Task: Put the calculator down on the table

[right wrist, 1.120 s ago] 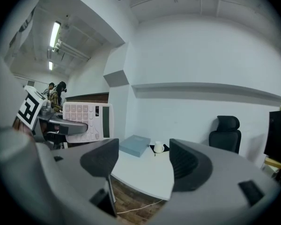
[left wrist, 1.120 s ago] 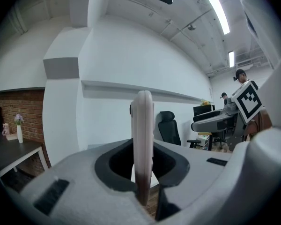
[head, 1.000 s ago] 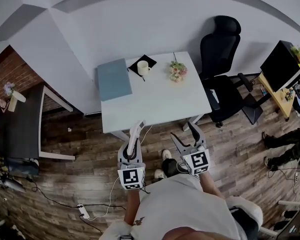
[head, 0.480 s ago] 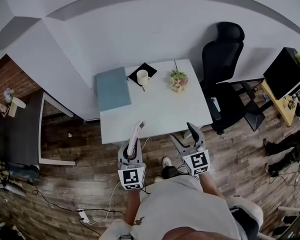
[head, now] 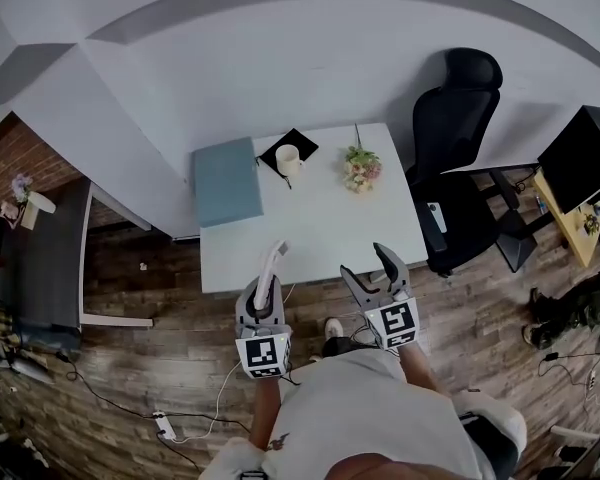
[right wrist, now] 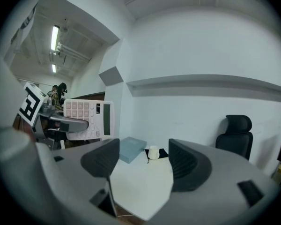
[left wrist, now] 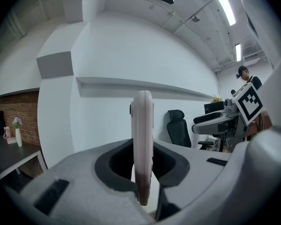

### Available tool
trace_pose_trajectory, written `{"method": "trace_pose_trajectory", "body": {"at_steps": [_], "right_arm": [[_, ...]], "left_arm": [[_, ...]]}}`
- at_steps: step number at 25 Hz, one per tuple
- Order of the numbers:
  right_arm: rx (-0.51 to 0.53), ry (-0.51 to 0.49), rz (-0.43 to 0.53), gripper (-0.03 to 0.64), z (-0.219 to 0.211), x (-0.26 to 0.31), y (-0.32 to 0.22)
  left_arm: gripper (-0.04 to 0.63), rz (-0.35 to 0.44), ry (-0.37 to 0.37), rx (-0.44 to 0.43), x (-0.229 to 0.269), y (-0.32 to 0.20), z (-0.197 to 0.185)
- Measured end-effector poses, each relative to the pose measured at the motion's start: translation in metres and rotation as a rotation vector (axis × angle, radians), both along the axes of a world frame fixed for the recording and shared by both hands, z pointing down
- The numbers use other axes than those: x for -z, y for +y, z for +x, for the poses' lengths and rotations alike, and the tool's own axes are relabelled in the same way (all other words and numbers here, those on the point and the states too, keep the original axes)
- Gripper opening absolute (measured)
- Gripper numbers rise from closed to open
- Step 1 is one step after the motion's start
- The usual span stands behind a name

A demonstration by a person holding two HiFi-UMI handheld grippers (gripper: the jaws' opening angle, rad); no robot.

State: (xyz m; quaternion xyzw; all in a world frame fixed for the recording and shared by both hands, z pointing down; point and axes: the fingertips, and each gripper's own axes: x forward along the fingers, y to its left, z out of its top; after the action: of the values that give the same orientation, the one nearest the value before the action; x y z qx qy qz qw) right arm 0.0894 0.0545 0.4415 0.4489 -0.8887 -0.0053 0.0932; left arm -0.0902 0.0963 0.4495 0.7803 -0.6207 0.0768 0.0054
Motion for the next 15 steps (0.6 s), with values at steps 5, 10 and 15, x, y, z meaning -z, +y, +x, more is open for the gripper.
{"method": "trace_pose_trajectory", "body": {"at_steps": [5,10,15], "right_arm": [[0.020,-0.007,0.006,0.330,0.007,0.001,-0.020],[0.046,-0.020,0.014,0.330,0.007,0.003,-0.035],[0.061,-0.025,0.025,0.330,0.010,0.003,-0.050]], "left_arm": [[0.061,-0.004,-0.012,0.032,0.000,-0.015,0.003],[0.061,0.005,-0.029,0.060,0.004,-0.026,0.006],[0.061,0.035,-0.038,0.059,0.014,-0.039,0.013]]}}
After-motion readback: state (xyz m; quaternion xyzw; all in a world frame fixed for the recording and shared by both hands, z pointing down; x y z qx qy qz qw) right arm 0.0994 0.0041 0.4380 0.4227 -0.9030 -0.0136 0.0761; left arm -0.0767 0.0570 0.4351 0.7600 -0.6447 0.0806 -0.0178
